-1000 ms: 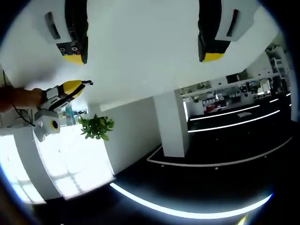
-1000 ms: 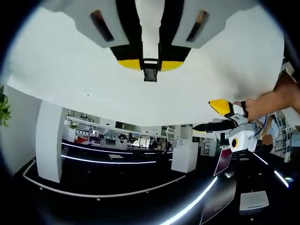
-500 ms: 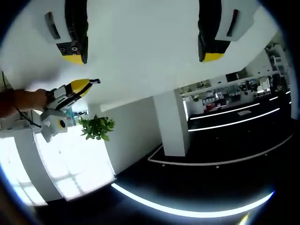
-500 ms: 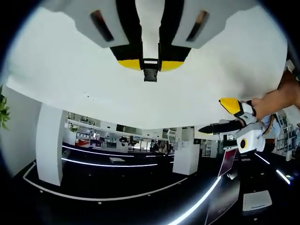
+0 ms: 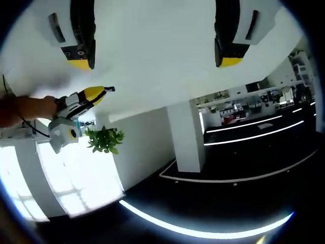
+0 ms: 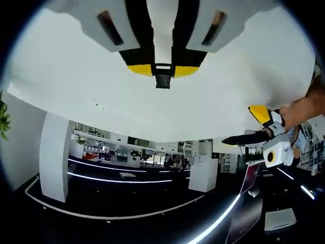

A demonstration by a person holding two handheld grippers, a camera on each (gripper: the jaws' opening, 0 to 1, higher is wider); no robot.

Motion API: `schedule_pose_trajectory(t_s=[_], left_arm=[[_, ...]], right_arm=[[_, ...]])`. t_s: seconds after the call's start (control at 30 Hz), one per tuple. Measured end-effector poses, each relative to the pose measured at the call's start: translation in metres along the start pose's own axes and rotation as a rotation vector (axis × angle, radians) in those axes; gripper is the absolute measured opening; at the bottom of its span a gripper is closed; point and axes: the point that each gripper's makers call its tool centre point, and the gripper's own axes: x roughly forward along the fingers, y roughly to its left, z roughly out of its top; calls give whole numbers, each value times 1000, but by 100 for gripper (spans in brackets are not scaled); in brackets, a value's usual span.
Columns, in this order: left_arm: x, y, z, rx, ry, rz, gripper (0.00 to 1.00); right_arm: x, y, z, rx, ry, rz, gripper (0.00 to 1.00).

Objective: Snap the two parts of the plastic buckle together until the buckle closes and remains connected.

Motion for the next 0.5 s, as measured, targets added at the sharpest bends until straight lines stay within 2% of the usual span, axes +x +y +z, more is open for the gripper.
schedule_pose_trajectory(t_s=[0.5], left_arm=[[2,-2,-2,20,13,-10,100]], right_arm=[[11,-13,-1,15,14,-21,9]])
